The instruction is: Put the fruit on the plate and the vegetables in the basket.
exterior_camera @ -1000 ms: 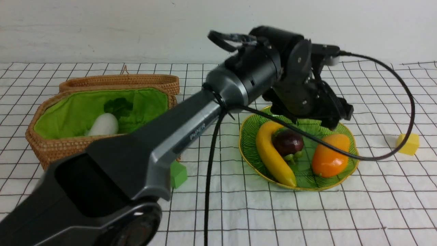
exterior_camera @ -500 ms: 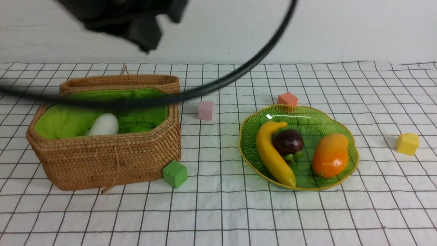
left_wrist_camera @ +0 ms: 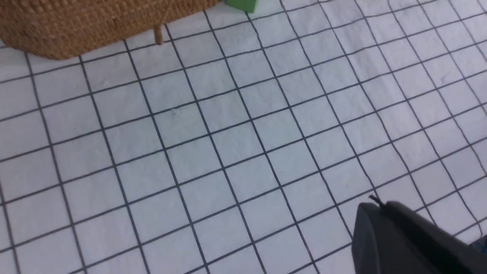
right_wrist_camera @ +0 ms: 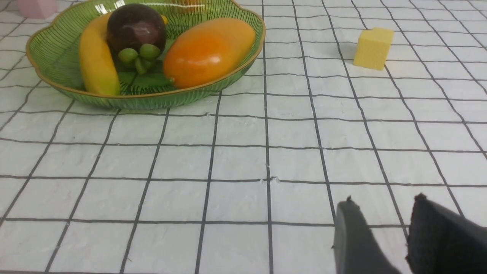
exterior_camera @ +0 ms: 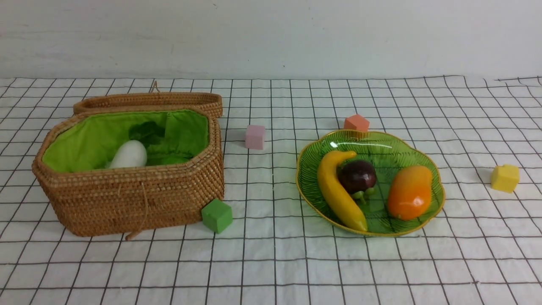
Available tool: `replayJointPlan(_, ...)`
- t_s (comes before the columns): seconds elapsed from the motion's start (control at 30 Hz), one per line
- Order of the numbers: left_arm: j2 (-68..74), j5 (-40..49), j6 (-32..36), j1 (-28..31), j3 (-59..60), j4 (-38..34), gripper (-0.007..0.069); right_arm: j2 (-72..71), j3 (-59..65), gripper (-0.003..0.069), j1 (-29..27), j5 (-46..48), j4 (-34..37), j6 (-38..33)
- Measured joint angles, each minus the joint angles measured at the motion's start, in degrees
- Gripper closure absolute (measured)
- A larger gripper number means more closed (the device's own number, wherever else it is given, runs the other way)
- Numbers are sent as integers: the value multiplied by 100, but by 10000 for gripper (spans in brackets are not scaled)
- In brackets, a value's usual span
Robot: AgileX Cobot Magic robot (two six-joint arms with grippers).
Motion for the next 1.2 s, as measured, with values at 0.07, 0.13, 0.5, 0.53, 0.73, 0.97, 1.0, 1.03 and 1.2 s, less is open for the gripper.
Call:
replayJointPlan(0.07, -344, -170, -2, 0, 154, -51, 638, 0, 0, 417, 0, 0, 0, 0)
replayJointPlan(0.13, -708, -370, -2, 0, 276, -105, 638, 0, 0, 417, 0, 0, 0, 0)
replayJointPlan(0.5, -1092, -131, -7, 0, 320, -117, 638, 0, 0, 417, 0, 0, 0, 0)
replayJointPlan(0.53, -1092, -69, -7, 0, 320, -117, 638, 0, 0, 417, 0, 0, 0, 0)
replayJointPlan(0.73, -1092, -112, -7, 0, 324, -54, 638, 0, 0, 417, 0, 0, 0, 0)
replayJointPlan(0.97, -1163, -990, -44, 160, 499, 574, 638, 0, 0, 417, 0, 0, 0, 0)
replayJointPlan(1.0, -1204, -1249, -44, 278, 580, 638, 638, 0, 0, 417, 0, 0, 0, 0)
replayJointPlan(1.03, -1270, -1618, -38, 477, 709, 686, 638, 0, 0, 417, 0, 0, 0, 0)
replayJointPlan(1.2, -1640, -3541, 0, 1793, 1881, 712, 638, 0, 0, 417, 0, 0, 0, 0)
